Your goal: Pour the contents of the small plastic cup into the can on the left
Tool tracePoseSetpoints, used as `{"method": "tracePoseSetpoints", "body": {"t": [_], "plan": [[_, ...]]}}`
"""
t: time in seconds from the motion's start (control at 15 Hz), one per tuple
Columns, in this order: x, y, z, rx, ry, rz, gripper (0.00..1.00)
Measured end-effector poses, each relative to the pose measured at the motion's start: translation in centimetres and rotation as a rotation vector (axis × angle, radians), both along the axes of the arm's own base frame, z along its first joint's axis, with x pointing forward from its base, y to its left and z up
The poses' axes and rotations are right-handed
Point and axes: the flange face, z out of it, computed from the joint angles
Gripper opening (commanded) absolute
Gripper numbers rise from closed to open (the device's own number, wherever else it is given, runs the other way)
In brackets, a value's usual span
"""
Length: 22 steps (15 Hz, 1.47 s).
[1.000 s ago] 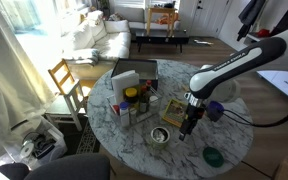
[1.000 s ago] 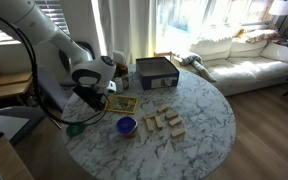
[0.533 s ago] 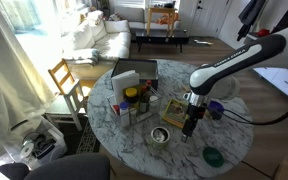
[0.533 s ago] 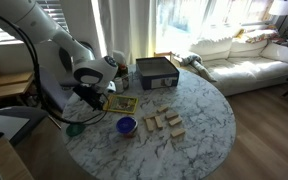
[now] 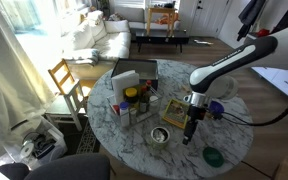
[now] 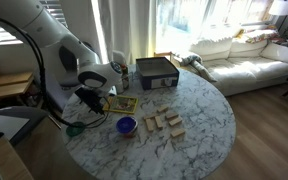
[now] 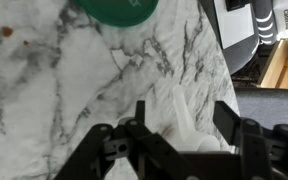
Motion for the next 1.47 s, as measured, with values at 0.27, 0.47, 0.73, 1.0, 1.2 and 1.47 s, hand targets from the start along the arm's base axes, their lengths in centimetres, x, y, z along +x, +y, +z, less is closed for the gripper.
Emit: {"method": "tracePoseSetpoints", "body": {"t": [0.27,0.47,0.73,1.0,1.2,1.47], "plan": [[0.75,0.12,-0.3,0.033,-0.016,-0.037,0.34],[0.83,-0.27,-0.61,0.028,-0.02,-0.049,0.09],[0.74,-0.62,-0.87,0.028,-0.019,-0.05,0.0],[0.72,-0.4,-0.95,0.03,-0.021,-0.043,0.27],[0.8,-0.2,-0.9,0.03,-0.023,-0.039,0.47],[1.1,-0.19,-0.67,0.031,-0.032,-0.036,0.77]]}}
